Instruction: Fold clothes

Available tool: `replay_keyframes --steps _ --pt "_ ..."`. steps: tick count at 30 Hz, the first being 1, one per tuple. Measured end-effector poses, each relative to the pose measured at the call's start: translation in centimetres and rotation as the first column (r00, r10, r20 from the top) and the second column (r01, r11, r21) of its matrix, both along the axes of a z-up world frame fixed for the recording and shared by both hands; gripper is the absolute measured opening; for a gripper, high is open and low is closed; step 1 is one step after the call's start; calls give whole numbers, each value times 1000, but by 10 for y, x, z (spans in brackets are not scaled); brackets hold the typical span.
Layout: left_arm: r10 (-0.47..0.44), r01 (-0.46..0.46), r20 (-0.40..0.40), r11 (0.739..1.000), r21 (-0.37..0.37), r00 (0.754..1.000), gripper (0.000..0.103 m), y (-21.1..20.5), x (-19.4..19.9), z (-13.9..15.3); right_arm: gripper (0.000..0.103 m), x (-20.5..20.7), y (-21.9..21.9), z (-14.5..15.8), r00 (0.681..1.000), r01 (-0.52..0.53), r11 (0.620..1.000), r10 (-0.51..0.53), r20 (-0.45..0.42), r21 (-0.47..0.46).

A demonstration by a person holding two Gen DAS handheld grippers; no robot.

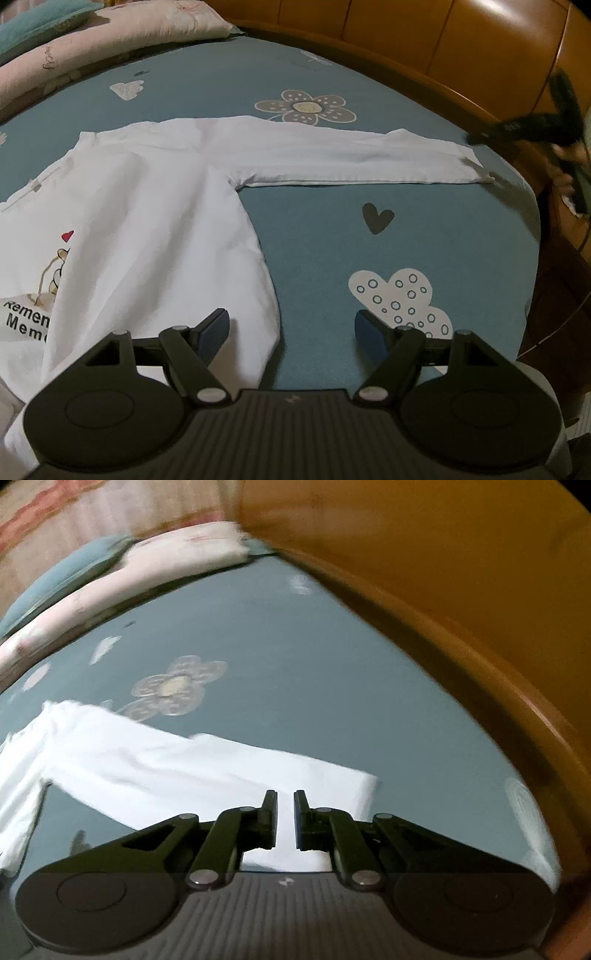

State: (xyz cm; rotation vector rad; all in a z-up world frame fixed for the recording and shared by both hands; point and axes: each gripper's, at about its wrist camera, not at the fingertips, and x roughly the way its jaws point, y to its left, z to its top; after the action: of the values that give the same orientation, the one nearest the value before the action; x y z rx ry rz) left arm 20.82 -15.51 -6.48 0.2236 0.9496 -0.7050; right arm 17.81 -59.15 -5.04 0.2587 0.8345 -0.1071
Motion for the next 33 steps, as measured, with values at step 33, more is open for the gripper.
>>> replay_keyframes --steps 33 --pt "-16 16 -5 1000 -14 1000 79 0 9 -15 19 96 69 -11 949 -307 950 310 53 -58"
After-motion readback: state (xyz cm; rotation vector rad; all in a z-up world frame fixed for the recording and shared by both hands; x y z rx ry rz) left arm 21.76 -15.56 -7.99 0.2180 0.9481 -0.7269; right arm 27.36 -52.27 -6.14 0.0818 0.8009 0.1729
